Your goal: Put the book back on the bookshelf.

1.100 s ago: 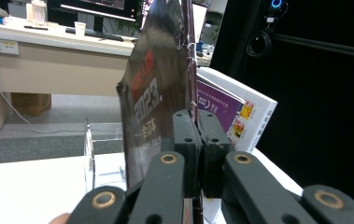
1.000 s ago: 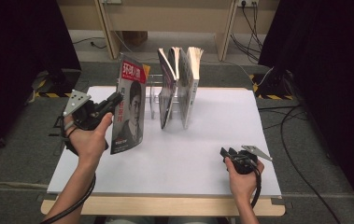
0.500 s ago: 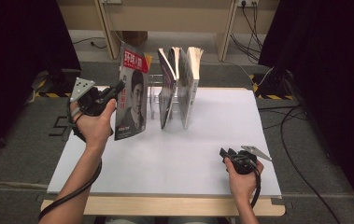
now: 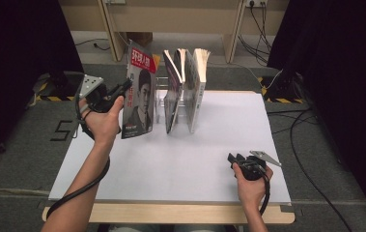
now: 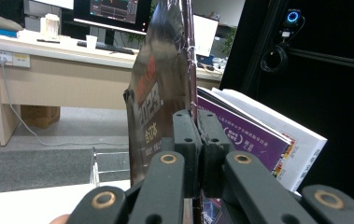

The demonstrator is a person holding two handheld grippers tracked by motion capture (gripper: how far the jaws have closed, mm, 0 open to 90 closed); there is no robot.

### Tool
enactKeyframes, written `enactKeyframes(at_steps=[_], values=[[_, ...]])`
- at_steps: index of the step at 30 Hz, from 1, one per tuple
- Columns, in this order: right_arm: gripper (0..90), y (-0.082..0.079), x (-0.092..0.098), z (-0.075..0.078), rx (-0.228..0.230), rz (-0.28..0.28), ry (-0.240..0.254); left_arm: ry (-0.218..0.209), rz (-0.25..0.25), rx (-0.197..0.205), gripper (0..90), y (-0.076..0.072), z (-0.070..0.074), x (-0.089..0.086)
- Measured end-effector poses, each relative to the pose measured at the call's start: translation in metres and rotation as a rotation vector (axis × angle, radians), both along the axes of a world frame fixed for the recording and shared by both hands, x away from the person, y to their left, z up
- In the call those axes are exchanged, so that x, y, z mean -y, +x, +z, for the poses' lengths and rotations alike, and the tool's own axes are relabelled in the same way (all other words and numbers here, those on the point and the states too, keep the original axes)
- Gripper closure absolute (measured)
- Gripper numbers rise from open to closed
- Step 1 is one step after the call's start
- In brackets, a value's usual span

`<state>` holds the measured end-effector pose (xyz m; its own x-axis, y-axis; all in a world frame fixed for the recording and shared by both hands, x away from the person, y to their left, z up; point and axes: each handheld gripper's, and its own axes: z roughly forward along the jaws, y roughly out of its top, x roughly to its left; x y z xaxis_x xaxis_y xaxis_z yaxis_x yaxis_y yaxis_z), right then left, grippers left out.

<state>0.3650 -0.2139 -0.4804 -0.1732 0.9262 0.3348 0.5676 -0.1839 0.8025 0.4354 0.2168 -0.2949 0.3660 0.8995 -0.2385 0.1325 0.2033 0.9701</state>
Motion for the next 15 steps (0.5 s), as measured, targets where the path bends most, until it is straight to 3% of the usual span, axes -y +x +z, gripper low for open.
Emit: enactKeyframes(at_steps=[9,15], values=[[60.2,0.0,0.0,-0.001,-0.002,0.001,-0.001,-0.005,0.007,-0.013,87.6,0.013,-0.003,0.001],[60.2,0.001,0.0,-0.001,-0.003,0.002,-0.001,-0.009,0.014,-0.012,87.5,0.031,-0.002,0.003]])
